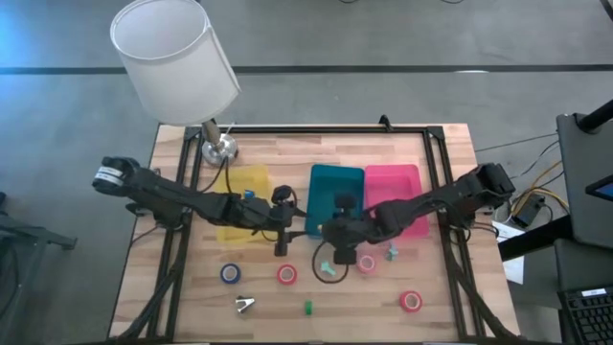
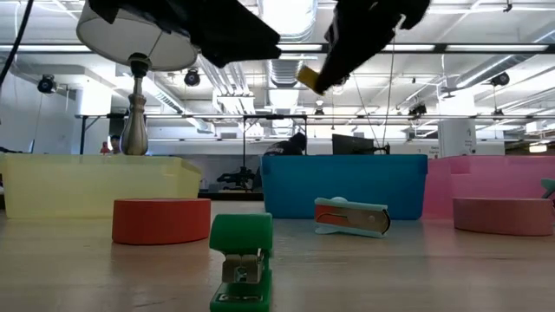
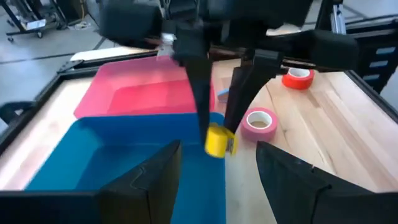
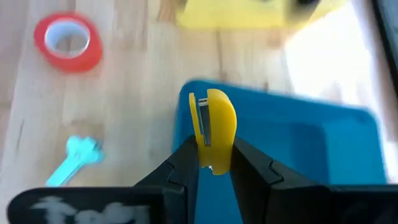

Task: Pick and place Stapler, Stapler remover, tape
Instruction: Put the yellow stapler into the yellow bin

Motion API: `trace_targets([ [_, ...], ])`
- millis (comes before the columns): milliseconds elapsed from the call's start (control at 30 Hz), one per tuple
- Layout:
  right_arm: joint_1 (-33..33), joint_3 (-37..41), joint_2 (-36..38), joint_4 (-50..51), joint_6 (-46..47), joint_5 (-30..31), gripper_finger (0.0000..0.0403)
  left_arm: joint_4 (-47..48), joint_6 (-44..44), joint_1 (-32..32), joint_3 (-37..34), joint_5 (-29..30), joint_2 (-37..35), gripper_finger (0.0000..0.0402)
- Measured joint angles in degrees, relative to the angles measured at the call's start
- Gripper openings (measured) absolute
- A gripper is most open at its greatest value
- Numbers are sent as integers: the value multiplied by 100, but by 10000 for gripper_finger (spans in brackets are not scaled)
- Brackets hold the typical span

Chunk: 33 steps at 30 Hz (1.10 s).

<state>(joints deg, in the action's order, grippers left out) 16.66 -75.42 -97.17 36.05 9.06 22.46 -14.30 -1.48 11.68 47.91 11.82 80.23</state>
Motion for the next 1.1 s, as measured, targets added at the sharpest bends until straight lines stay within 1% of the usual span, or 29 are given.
trace_targets([
  [100, -78, 0, 1, -29, -51, 187, 70, -247, 203, 0, -43, 0, 130, 211],
  [200, -144, 0, -2, -40, -52, 199, 70, -272, 217, 0, -24, -60, 235, 211],
  [400, -172, 0, -7, -255, -75, 199, 74, -611, -50, -32, -23, -29, 471, 211],
  [467, -172, 2, -9, -248, -78, 201, 73, -706, -172, -33, -28, 87, 535, 211],
  [533, -172, 2, -9, -260, -70, 202, 71, -738, -190, -36, -27, 215, 544, 211],
  [867, -168, 0, -7, -400, -88, 203, 74, -769, -325, -150, -35, 221, 539, 211],
  [1100, -168, 0, -4, -639, -387, 201, 70, -754, -346, -157, -37, 221, 539, 211],
])
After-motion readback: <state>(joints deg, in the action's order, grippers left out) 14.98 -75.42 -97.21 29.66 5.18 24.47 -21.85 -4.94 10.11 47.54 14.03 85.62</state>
